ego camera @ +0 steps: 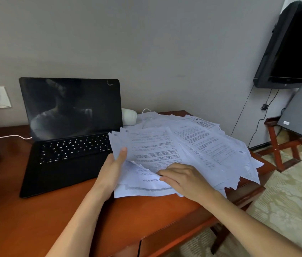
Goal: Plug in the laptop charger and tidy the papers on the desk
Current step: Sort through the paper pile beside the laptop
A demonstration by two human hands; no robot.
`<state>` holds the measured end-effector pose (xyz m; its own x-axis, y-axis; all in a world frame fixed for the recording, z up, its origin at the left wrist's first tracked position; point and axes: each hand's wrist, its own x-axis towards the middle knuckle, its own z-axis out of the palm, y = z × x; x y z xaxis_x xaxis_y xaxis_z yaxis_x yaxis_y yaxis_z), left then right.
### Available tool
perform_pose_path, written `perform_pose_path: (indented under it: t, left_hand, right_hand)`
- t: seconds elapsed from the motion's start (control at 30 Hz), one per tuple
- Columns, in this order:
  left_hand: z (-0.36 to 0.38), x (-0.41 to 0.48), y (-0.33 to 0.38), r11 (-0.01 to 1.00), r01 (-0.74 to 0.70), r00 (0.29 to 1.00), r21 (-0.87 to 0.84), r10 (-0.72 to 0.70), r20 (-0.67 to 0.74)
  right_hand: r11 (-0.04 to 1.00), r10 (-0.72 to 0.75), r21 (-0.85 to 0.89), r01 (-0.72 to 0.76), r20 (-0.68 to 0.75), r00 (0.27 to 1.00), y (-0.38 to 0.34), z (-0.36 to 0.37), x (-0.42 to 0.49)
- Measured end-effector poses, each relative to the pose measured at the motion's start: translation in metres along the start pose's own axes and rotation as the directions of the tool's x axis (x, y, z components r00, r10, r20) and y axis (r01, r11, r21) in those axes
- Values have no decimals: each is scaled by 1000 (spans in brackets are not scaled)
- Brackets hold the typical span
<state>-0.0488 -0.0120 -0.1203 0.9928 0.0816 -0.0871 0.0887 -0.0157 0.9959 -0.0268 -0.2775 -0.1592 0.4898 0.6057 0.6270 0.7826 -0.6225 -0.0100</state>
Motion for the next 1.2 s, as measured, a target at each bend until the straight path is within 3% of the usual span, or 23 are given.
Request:
perform_pose_path:
  t: [0.07,0.13,0.17,0.23,0.3,0.5,0.7,0.83,0.9,0.97,1.07,1.13,1.2]
  left_hand:
    - [-1,-1,1,995,-46,997,83,40,63]
    - [0,0,-1,988,-76,992,134,62,107]
    - [0,0,-1,987,-73,993,141,59,104]
    - [0,3,-3,992,-57,996,110,48,81]
    - [-2,7,-9,994,-66,997,87,61,54]
    - [-3,4,-10,993,-119,992,3,120,-42]
    - [-1,4,-15,978,-150,987,143,157,-43]
    - [1,2,-15,972,-180,980,150,190,-57]
    - [3,0,-14,972,-188,976,139,201,-84]
    - [4,-2,-13,976,-187,974,111,199,-112]
    - [6,-2,-11,979,-189,968,79,199,-152]
    - [6,-1,-12,979,-187,966,81,199,-165]
    - [6,1,-13,981,-182,967,65,190,-168]
  right_hand:
    - [1000,24,3,-24,43,999,-1,-2,0]
    - [987,161,27,-161,23,987,-4,-5,-2]
    - [958,282,62,-280,-27,959,-4,-7,-3]
    - [848,529,126,-515,-142,836,-2,-10,-4]
    - [782,621,76,-618,-179,763,-1,-9,-3]
    - [749,661,53,-661,18,750,4,-5,-1]
    - [768,615,130,-627,121,779,2,-8,-1]
    - [762,622,185,-621,60,781,4,-9,-1]
    - [754,643,239,-612,-72,763,4,-10,-1]
    - [704,699,355,-615,-199,686,6,-14,-2]
    - [609,778,465,-642,-195,597,19,-33,-7]
    - [638,763,324,-699,-143,630,42,-46,-16]
    - [657,753,-52,-752,65,654,66,-54,-28]
